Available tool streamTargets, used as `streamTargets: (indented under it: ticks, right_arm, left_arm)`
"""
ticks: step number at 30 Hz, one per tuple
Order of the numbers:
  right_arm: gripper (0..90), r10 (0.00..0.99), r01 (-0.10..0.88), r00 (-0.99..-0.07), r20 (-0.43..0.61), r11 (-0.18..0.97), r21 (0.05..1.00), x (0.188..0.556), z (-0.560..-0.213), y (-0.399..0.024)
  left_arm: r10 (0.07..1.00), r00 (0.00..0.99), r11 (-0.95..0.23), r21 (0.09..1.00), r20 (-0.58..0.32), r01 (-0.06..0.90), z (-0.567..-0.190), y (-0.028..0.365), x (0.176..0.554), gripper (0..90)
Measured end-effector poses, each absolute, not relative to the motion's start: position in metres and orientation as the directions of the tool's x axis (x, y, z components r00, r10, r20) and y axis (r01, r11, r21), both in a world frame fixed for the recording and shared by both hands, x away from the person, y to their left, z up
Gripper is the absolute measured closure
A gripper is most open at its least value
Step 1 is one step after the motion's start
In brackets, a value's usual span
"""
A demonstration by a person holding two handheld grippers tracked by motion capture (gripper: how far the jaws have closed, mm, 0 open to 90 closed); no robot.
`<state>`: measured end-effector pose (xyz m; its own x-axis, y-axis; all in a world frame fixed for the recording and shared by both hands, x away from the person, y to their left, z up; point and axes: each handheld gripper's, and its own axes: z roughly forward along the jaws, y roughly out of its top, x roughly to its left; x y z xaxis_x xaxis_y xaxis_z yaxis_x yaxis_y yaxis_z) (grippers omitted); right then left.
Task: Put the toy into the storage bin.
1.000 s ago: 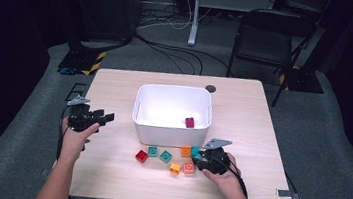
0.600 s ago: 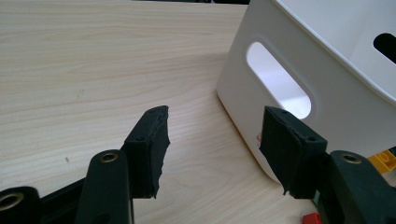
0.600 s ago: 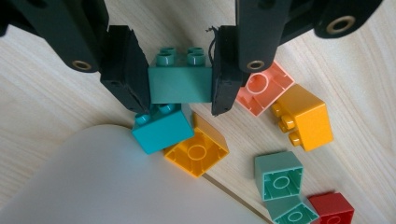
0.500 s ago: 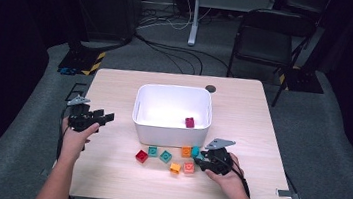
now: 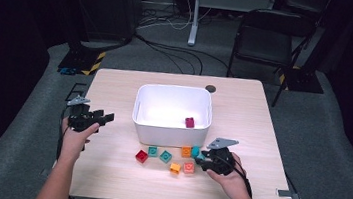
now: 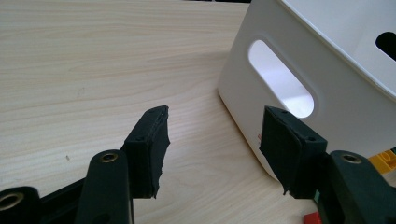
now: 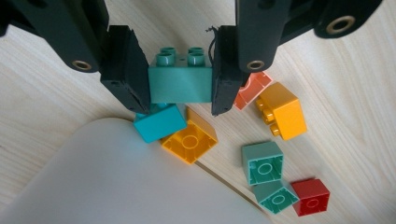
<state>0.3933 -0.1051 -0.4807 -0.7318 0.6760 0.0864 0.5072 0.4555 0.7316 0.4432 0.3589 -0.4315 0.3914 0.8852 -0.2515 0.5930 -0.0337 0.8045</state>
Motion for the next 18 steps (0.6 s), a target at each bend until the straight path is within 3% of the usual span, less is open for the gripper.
streamTargets:
  ticks: [18]
  right_arm:
    - [58.5,0.669,0.504,-0.737,0.093,0.453,0.735,0.385,-0.459,-0.107]
  left_arm:
    - [0.886,0.390,-0.035,0.803,-0.250,0.595,-0.432,0.359,0.443,41.3]
